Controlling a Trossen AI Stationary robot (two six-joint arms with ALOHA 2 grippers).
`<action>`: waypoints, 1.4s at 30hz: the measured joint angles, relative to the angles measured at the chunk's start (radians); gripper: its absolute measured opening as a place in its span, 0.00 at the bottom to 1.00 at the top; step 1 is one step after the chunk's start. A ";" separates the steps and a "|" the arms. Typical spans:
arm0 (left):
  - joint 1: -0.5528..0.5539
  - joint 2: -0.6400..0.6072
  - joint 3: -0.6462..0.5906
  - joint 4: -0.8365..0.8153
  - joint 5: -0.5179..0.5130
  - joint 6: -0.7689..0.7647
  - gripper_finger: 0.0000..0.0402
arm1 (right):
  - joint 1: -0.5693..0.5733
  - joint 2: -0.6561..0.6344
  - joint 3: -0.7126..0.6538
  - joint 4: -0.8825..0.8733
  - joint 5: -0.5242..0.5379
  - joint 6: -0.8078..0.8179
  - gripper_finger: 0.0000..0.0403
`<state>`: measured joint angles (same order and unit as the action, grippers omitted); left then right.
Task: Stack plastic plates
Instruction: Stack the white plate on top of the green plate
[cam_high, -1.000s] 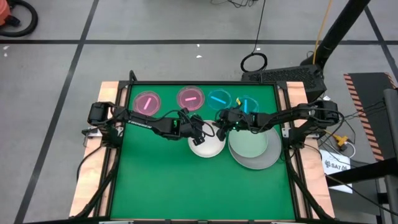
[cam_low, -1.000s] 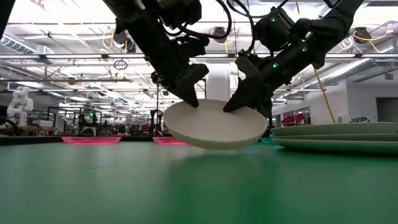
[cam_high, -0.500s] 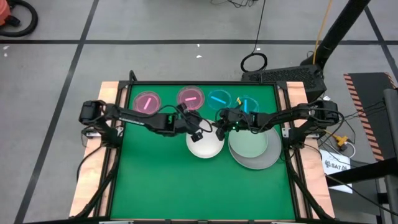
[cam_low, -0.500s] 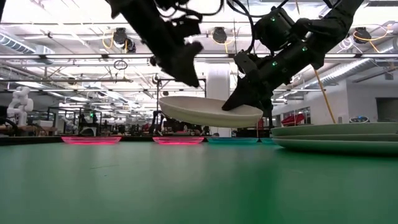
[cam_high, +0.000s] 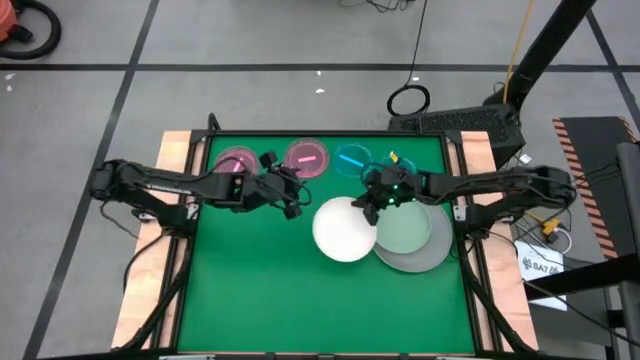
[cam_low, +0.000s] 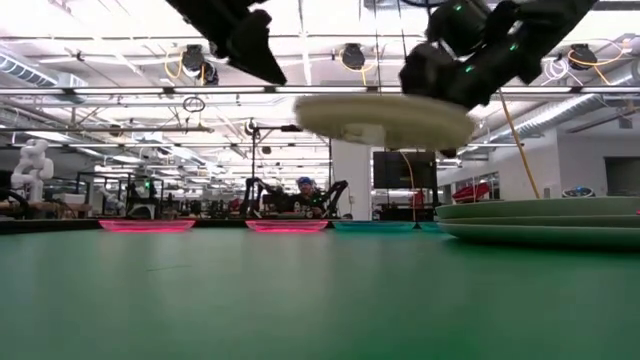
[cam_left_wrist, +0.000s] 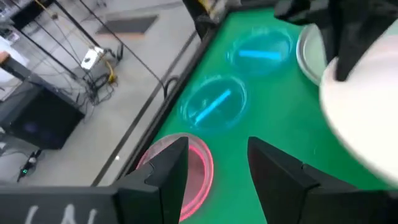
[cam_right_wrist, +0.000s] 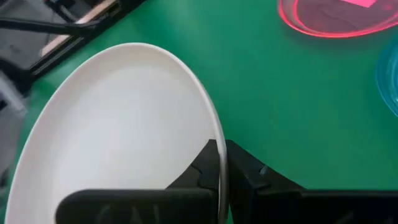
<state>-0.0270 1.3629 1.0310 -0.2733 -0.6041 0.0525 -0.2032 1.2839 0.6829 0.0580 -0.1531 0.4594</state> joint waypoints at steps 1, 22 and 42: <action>-0.006 -0.021 -0.025 0.023 0.002 0.000 0.43 | -0.007 -0.036 0.000 -0.058 -0.026 -0.004 0.01; -0.125 -0.240 -0.210 0.059 0.001 -0.057 0.43 | -0.069 -0.513 -0.031 -0.814 0.079 0.004 0.01; -0.125 -0.246 -0.210 0.058 0.000 -0.034 0.43 | -0.144 -0.657 -0.258 -0.767 0.260 0.233 0.03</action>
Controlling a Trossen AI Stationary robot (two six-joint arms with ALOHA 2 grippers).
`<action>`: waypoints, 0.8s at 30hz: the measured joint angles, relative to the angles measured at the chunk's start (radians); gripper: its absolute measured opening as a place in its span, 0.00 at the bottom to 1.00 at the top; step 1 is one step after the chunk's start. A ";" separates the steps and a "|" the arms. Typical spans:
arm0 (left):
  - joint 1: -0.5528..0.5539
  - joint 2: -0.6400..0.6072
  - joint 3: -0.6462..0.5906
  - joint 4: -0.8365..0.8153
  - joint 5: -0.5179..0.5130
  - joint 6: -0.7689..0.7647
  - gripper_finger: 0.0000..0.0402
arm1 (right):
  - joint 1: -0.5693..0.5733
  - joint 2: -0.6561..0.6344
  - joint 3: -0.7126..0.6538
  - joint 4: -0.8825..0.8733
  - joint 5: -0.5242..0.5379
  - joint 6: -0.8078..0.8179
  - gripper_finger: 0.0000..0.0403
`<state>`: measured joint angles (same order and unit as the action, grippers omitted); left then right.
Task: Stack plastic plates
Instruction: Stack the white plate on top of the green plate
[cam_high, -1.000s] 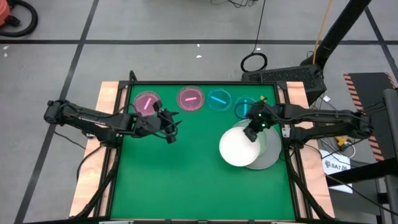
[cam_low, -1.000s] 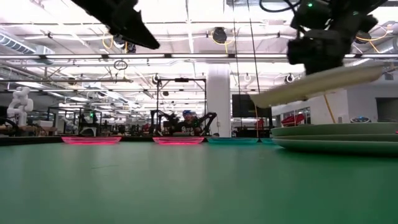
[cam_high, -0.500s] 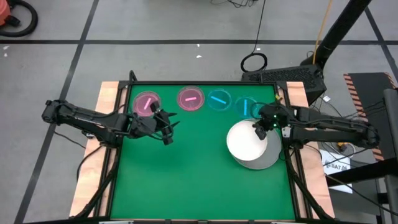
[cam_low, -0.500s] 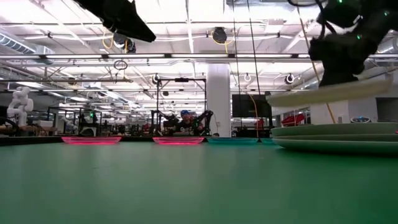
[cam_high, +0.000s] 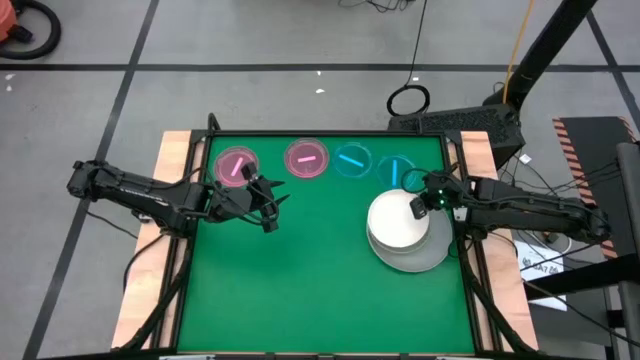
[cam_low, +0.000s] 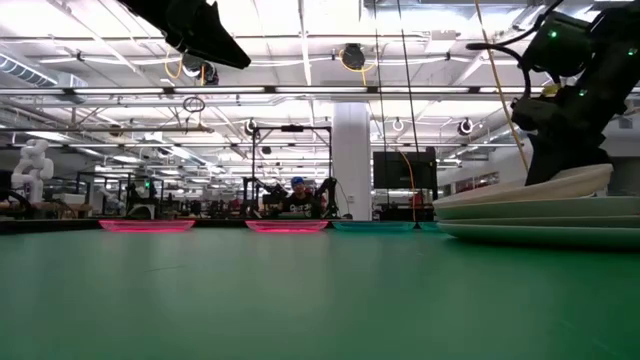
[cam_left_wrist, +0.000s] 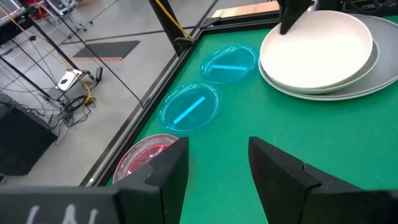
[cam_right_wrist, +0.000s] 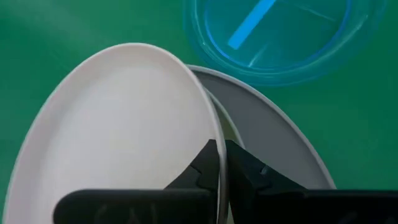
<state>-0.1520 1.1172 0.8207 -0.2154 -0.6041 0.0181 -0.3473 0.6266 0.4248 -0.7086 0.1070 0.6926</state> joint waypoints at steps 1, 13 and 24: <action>0.000 0.000 0.000 0.000 0.000 0.000 0.43 | 0.000 0.000 0.000 0.000 0.000 0.004 0.03; 0.001 0.000 0.000 0.000 0.000 0.003 0.43 | 0.000 0.000 0.002 0.000 0.023 0.021 0.25; 0.036 0.000 0.000 0.001 0.000 0.029 0.43 | 0.003 0.068 0.011 0.300 -0.013 -0.004 0.23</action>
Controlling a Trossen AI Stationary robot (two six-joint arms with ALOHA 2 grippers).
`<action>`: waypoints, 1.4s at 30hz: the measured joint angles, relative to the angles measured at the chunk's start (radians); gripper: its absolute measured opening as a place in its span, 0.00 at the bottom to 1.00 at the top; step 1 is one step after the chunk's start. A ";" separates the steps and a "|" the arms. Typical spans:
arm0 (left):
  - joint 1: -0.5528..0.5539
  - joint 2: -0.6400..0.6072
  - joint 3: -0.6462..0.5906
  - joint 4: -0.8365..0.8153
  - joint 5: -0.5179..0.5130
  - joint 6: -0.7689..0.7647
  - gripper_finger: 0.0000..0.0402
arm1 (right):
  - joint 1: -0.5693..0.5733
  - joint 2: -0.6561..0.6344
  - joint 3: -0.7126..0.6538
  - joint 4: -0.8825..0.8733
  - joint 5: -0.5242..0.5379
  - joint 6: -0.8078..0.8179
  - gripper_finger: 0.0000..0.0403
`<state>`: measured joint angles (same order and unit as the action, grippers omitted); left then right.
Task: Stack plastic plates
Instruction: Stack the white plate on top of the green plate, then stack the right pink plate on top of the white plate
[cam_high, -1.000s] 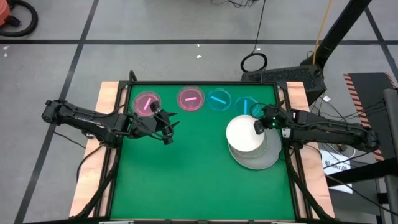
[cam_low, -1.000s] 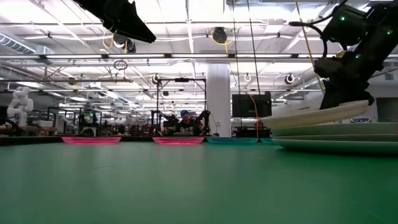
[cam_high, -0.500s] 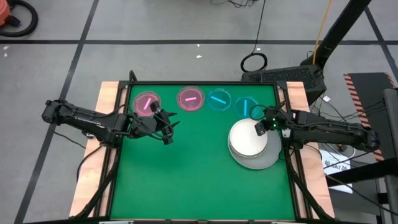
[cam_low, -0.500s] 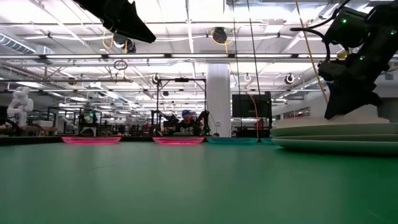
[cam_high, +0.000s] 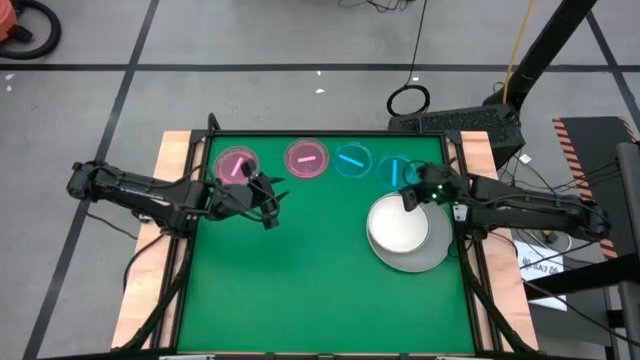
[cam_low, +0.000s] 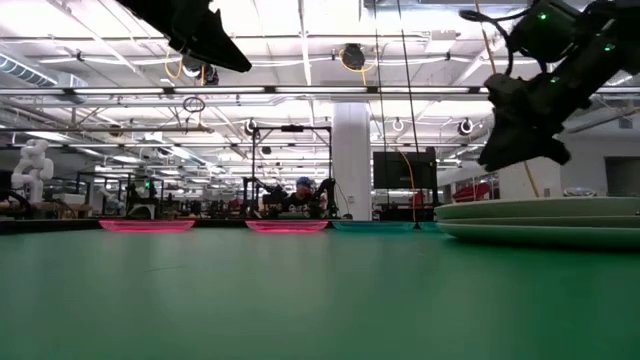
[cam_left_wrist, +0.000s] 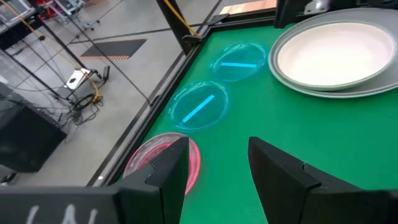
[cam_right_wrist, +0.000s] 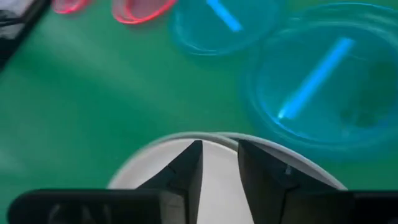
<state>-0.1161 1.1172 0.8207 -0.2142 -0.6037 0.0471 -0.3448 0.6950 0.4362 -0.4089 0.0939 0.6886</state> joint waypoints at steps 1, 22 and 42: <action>0.007 0.000 0.000 0.000 0.000 0.006 0.43 | 0.000 0.024 0.000 0.034 -0.016 -0.009 0.21; 0.286 0.000 0.000 0.001 0.000 0.221 0.43 | 0.081 0.328 0.004 -0.078 -0.250 -0.236 0.01; 0.395 0.001 0.000 -0.102 0.090 0.123 0.43 | 0.077 0.232 0.211 -0.033 -0.122 -0.332 0.01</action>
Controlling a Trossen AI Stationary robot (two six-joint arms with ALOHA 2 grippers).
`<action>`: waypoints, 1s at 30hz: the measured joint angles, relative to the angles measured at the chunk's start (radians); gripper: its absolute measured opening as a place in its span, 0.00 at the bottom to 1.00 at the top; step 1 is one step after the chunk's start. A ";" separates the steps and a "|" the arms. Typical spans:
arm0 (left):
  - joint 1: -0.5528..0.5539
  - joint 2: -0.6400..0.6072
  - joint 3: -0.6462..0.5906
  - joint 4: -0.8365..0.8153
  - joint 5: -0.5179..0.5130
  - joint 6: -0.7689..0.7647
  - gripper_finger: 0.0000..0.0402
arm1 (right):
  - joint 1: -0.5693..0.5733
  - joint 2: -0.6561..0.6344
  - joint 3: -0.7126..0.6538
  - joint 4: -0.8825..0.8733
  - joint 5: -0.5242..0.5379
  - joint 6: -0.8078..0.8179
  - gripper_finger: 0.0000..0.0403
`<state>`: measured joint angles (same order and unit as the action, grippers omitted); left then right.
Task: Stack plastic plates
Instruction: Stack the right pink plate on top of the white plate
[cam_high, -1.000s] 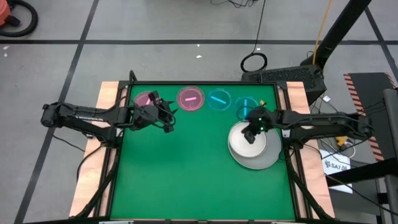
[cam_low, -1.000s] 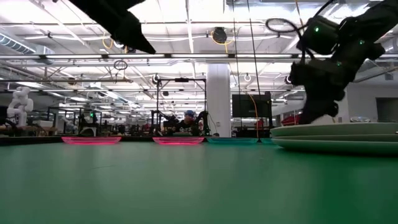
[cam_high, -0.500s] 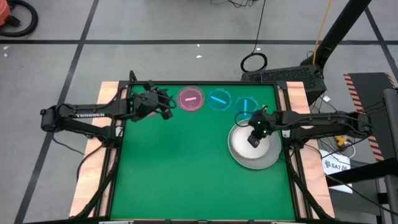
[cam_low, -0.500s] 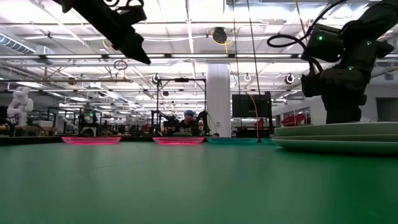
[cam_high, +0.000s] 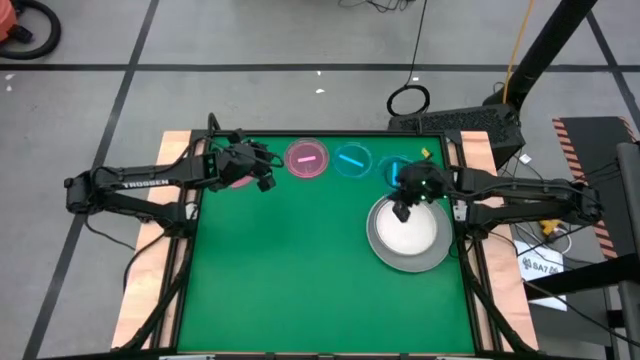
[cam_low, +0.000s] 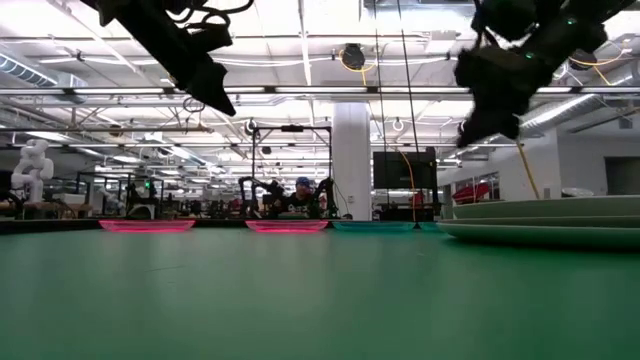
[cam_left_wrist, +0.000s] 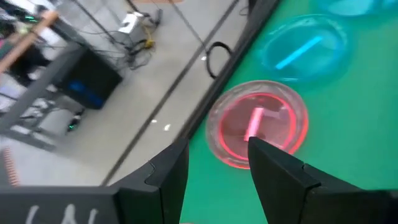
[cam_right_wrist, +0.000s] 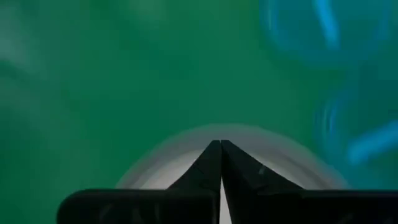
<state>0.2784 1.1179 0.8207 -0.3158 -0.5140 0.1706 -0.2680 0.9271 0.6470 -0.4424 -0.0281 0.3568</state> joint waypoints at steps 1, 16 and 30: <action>0.002 0.000 0.000 -0.004 0.030 -0.007 0.43 | -0.001 0.003 0.000 0.054 0.005 -0.045 0.01; 0.002 0.171 0.000 0.075 0.357 -0.009 0.43 | -0.150 0.061 0.000 0.515 -0.050 -0.581 0.01; 0.101 0.505 0.000 0.322 0.379 0.226 0.43 | -0.304 0.043 0.000 0.554 -0.241 -0.571 0.01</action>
<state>0.3797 1.6229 0.8211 0.0066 -0.1347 0.3963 -0.5723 0.9703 0.6468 0.1117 -0.2692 -0.2144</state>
